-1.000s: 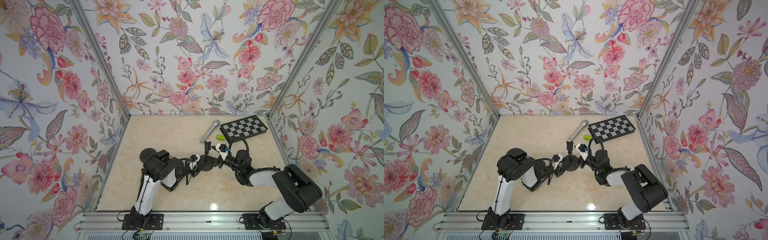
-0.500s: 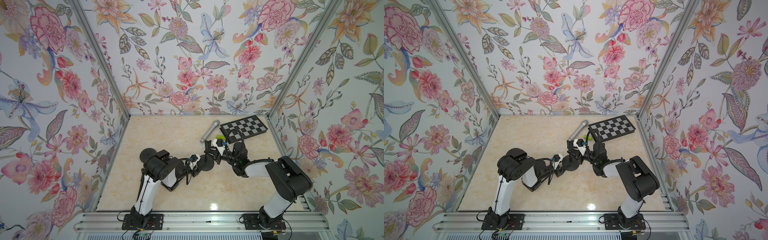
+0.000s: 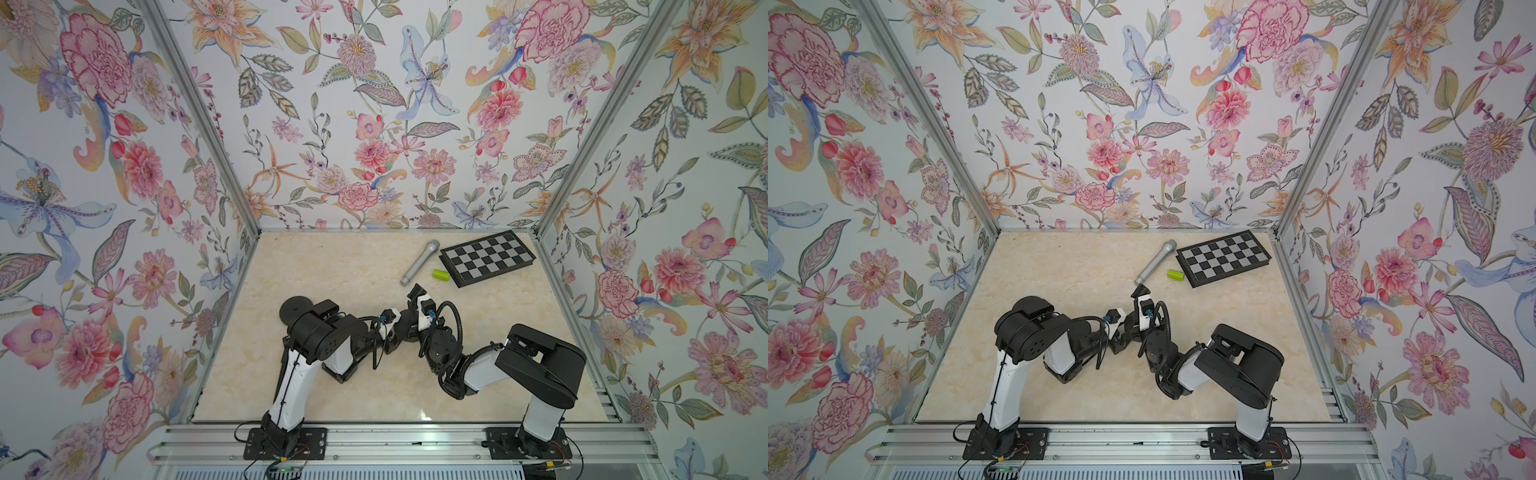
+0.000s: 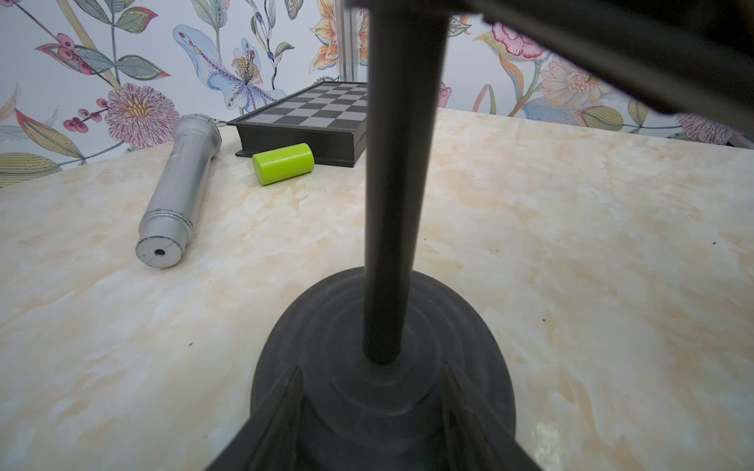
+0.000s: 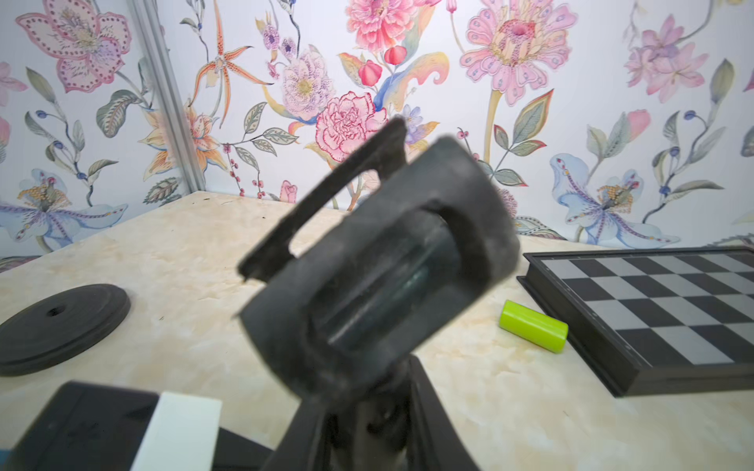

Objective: Assemble a microphone stand
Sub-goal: Screw the microphone stand pole into the microphone stand base.

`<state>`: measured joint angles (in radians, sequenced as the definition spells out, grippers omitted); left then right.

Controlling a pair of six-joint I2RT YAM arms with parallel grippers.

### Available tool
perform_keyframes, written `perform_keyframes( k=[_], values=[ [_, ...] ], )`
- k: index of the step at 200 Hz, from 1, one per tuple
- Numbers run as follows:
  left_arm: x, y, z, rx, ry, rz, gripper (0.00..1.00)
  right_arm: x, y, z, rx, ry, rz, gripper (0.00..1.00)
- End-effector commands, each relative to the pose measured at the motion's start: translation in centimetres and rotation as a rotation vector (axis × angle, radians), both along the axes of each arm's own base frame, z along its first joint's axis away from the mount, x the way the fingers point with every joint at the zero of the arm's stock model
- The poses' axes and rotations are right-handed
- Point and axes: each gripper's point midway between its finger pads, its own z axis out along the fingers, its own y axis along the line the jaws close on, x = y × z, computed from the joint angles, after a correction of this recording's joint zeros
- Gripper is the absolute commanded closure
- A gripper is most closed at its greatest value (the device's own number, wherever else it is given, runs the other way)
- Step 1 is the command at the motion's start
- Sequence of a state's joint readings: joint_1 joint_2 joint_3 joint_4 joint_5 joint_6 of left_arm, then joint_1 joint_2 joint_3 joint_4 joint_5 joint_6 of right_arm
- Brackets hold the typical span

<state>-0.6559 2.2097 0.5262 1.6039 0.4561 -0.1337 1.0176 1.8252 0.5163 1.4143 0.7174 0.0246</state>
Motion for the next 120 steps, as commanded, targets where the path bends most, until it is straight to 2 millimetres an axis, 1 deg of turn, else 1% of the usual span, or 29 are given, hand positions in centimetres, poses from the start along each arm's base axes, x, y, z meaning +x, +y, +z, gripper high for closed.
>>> perform_keyframes(
  k=[1,7,11,20,34,41,52,60,67,76,93,109,120],
  values=[
    [0.0,0.3,0.0,0.014,-0.060,0.025,0.45,-0.4,-1.1,-2.9,-0.004,0.069,-0.070,1.00],
    [0.0,0.3,0.0,0.014,-0.061,0.025,0.45,-0.5,-0.7,-2.8,-0.014,0.066,-0.038,1.00],
    [-0.1,0.3,0.0,0.014,-0.059,0.024,0.45,-0.6,-0.6,-2.6,-0.021,0.062,-0.016,0.92],
    [-0.3,0.3,-0.1,0.013,-0.057,0.023,0.45,-0.7,0.0,-2.2,-0.047,0.052,0.056,0.71],
    [-0.4,0.2,-0.3,0.012,-0.060,0.016,0.45,-1.3,1.1,-1.7,-0.101,0.029,0.216,0.50],
    [-0.3,0.2,-0.4,0.016,-0.062,0.015,0.45,-1.8,1.4,-1.6,-0.125,0.018,0.296,0.44],
    [0.0,0.2,-0.4,0.022,-0.057,0.017,0.44,-2.3,1.3,-1.0,-0.153,-0.004,0.379,0.39],
    [0.1,0.3,-0.4,0.020,-0.053,0.022,0.45,-2.4,0.7,-0.3,-0.160,-0.020,0.392,0.36],
    [-0.1,0.4,-0.4,0.015,-0.051,0.023,0.45,-2.4,0.2,0.4,-0.152,-0.032,0.407,0.32],
    [-0.4,0.4,-0.4,0.007,-0.052,0.016,0.44,-2.6,0.1,0.8,-0.156,-0.033,0.466,0.29],
    [-0.3,0.5,-0.5,0.013,-0.058,0.012,0.43,-3.4,0.5,0.5,-0.217,-0.017,0.631,0.23],
    [0.0,0.5,-0.5,0.018,-0.047,0.009,0.44,-4.0,0.7,-0.1,-0.265,0.005,0.760,0.23],
    [-0.3,0.5,-0.5,0.014,-0.045,0.009,0.44,-4.4,1.1,-0.7,-0.297,0.030,0.830,0.25]
  ],
)
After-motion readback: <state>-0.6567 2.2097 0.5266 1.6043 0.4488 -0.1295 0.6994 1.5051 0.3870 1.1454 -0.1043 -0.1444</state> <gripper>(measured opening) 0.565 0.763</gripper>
